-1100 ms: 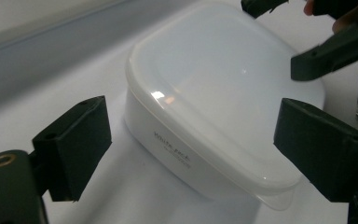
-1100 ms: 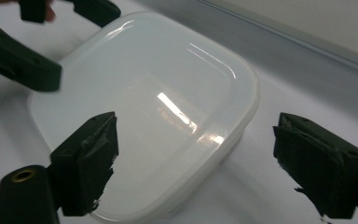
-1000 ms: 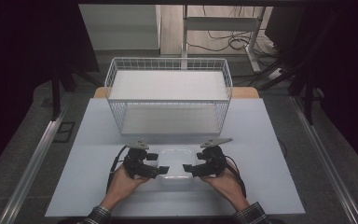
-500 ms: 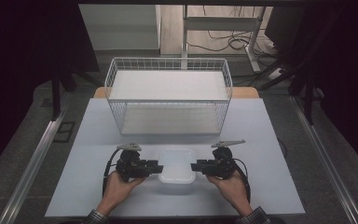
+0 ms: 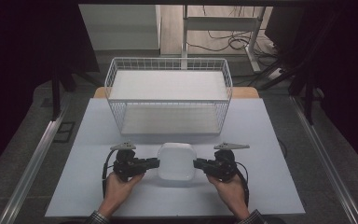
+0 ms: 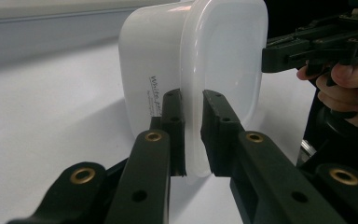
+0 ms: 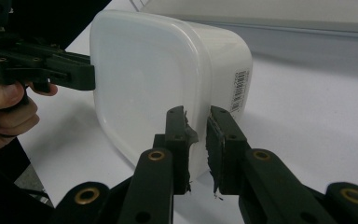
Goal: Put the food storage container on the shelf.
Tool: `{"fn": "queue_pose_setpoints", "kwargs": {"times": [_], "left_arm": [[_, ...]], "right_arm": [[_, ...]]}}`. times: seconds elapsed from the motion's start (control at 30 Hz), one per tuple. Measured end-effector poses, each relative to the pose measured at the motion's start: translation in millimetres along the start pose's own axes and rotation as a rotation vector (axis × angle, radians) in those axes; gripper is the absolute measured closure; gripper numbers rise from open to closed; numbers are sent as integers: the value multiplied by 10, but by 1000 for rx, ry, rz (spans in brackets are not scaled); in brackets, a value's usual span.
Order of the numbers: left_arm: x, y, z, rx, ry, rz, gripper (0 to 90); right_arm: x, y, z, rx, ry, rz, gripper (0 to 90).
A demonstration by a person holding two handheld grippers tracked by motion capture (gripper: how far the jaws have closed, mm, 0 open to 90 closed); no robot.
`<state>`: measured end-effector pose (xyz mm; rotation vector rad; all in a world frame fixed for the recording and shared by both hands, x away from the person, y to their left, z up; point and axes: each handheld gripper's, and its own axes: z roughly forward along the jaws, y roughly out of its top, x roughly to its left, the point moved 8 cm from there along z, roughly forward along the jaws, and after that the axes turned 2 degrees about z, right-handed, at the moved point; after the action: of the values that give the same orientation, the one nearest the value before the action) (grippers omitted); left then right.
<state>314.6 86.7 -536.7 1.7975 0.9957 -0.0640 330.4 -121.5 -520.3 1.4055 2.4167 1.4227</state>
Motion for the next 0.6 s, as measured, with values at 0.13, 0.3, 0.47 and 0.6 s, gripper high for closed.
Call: {"fn": "queue_pose_setpoints", "kwargs": {"times": [0.13, 0.3, 0.47, 0.6], "left_arm": [[-25, 63, -52, -21, 19, 16, 802], [-52, 149, -132, -39, 29, 33, 801], [-71, 306, -197, -54, 49, 54, 800], [-86, 449, -255, -60, 63, 77, 799]], "right_arm": [[34, 65, -22, -26, 6, -17, 781], [81, 171, -54, -46, 24, -41, 782], [129, 334, -106, -64, 33, -69, 783], [164, 475, -146, -83, 29, -89, 784]]}}
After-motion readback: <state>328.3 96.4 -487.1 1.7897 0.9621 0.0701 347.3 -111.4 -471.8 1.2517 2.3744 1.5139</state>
